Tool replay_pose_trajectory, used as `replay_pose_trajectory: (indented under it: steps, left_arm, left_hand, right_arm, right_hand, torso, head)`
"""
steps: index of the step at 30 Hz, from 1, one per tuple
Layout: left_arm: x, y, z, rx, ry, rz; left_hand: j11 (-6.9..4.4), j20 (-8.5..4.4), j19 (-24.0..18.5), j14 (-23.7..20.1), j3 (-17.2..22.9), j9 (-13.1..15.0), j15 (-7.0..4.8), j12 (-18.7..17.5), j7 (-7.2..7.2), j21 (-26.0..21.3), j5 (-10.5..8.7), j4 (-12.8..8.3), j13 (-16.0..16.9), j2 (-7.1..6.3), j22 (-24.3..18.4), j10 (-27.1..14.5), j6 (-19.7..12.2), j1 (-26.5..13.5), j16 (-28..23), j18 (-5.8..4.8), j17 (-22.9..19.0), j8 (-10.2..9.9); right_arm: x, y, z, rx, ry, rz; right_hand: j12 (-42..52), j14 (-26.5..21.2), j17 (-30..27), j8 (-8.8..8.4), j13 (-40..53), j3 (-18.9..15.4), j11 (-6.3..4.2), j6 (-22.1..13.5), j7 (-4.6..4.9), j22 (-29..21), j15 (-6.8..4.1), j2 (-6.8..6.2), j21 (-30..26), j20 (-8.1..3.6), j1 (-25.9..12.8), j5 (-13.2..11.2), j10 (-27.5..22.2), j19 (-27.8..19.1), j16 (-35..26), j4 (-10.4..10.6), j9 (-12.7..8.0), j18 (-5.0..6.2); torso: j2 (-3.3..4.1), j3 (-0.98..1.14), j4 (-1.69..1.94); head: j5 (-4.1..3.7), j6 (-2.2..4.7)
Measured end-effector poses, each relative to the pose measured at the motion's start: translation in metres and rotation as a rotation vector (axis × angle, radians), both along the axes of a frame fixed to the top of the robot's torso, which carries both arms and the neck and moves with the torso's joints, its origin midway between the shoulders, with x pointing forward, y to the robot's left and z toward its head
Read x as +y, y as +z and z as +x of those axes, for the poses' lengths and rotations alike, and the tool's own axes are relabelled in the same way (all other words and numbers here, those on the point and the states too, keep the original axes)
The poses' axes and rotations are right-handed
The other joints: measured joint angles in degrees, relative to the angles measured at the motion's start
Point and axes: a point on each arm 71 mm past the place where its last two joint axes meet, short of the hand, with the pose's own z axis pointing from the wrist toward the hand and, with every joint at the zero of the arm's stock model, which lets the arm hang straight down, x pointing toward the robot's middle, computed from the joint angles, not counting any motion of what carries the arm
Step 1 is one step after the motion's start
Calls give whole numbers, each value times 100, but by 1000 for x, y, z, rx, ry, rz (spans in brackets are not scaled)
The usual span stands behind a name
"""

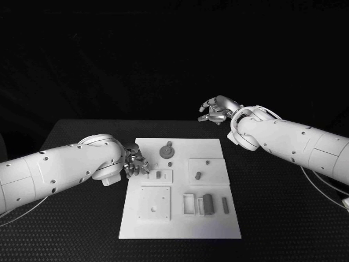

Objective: Assemble the parts on the task board

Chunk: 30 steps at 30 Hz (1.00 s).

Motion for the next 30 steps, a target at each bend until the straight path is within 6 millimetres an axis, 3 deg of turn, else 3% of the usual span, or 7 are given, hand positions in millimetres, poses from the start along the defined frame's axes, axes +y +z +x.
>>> replay_pose_trajectory:
  steps: [22,30]
  left_arm:
    - [-4,-14,-1,-1,-2,42]
    - [-5,-14,0,-7,-6,47]
  left_hand:
    - [-41,-19,81,72,-9,-16,-30,0,-28,0,45,7,39,-37,-2,80,69,-37,51,2,7,21]
    - [-51,-18,81,72,-16,-11,-29,0,-41,0,45,14,45,-65,-3,90,81,-65,50,5,11,100]
  right_arm:
    - [1,-1,-1,1,5,2]
    - [2,-1,-1,2,7,2]
  right_hand:
    - [0,0,0,-21,-5,0,0,0,0,0,0,0,0,0,0,0,0,0,0,0,-6,0]
    - [0,-13,0,-21,-4,0,0,0,0,0,13,0,0,0,0,0,0,0,0,0,-5,0]
  torso:
    - [-2,-1,-7]
    - [-2,4,-9]
  head:
    - [-19,-51]
    - [-7,-34]
